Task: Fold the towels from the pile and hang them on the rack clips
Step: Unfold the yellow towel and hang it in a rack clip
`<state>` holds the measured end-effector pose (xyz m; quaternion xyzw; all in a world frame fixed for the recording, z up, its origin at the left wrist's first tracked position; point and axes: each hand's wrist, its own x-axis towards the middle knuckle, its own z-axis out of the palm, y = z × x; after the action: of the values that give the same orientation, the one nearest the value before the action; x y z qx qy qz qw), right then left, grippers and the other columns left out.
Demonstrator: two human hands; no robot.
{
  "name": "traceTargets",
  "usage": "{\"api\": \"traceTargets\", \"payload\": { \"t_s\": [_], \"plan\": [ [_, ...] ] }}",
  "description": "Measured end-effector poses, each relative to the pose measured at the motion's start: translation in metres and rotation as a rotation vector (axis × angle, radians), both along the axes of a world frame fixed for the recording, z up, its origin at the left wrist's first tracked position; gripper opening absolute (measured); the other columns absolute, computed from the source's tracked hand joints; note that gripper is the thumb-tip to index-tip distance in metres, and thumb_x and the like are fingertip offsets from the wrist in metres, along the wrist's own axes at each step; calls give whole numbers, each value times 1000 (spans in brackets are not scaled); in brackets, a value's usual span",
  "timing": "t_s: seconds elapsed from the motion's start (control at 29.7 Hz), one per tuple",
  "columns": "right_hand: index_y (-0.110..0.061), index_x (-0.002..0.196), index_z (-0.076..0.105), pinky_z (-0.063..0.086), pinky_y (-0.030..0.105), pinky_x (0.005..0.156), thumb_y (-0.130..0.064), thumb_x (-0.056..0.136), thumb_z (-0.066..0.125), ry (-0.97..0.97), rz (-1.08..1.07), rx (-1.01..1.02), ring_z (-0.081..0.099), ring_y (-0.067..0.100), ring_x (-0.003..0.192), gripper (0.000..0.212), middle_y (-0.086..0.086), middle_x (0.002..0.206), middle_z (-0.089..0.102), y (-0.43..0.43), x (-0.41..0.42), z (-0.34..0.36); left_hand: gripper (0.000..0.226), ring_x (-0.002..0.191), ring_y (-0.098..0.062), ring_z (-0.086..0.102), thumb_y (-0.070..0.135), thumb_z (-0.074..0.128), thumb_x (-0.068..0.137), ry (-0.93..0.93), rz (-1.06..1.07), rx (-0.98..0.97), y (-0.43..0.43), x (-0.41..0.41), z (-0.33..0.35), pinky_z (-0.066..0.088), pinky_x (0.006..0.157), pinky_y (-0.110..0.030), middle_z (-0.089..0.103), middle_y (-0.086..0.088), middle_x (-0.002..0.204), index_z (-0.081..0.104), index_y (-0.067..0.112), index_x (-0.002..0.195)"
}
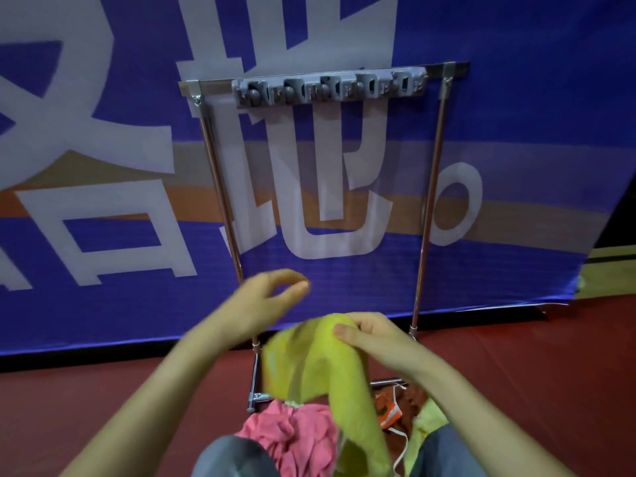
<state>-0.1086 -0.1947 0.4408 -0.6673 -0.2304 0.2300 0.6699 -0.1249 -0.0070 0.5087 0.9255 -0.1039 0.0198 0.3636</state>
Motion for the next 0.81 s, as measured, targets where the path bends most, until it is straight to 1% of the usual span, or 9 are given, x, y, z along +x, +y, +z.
{"api": "traceTargets", "payload": {
  "t_s": [0.07,0.17,0.27,0.37,0.47,0.61,0.67,0.74,0.81],
  "plan": [
    [-13,81,64,46,15,66,-28,76,54,-16,43,4,58,-1,65,18,-10,67,66,3,0,10,26,87,6,58,42,44,88,44,-164,-207,-26,-6,-9,43,83,-16,65,15,88,63,24,88],
    [-15,77,64,46,12,64,-28,76,55,11,57,50,61,-1,64,15,-10,65,69,-4,-1,20,36,68,-3,54,44,40,82,-23,-170,-373,-44,-7,-23,43,69,-20,61,10,69,61,15,76],
    [-19,75,69,47,12,64,-45,68,70,-3,100,70,64,-1,67,27,-9,68,70,-13,-4,30,51,63,-14,48,45,38,81,-24,-115,-490,-52,-10,-27,41,64,-31,53,-8,66,55,-3,70],
    [-18,78,69,48,12,62,-60,53,73,0,138,61,64,0,67,50,-9,69,71,-17,-6,33,58,56,-17,40,48,41,79,-11,-109,-544,-56,-12,-29,35,55,-29,44,-12,60,49,-7,63],
    [-18,76,66,46,10,59,-63,48,74,17,141,64,62,-2,62,54,-11,63,69,-17,-7,31,71,54,-18,36,53,49,75,31,-139,-547,-53,-12,-25,31,49,-24,42,-12,58,45,-16,61],
    [-19,67,64,41,7,52,-66,41,74,62,182,11,56,-6,52,54,-14,54,64,-22,-10,27,64,45,-13,32,46,55,74,46,-184,-522,-45,-15,-20,27,44,-20,35,-9,52,45,-14,55],
    [-20,63,66,41,8,51,-69,39,74,85,201,-59,56,-5,51,55,-13,53,64,-28,-9,20,55,42,-10,30,43,56,76,47,-172,-515,-37,-17,-15,26,43,-20,33,-6,49,44,-6,52],
    [-18,66,66,42,10,54,-73,38,72,105,201,-151,58,-3,54,62,-12,57,67,-38,-7,10,51,38,-7,31,40,58,82,49,-139,-543,-27,-19,-9,29,41,-17,33,-2,44,45,1,52],
    [-18,64,69,42,10,54,-75,38,71,132,209,-222,58,-3,53,63,-12,58,68,-48,-6,1,44,36,-5,34,38,54,77,58,-83,-585,-15,-18,-4,35,42,-14,37,3,41,44,4,50]
  ]
}}
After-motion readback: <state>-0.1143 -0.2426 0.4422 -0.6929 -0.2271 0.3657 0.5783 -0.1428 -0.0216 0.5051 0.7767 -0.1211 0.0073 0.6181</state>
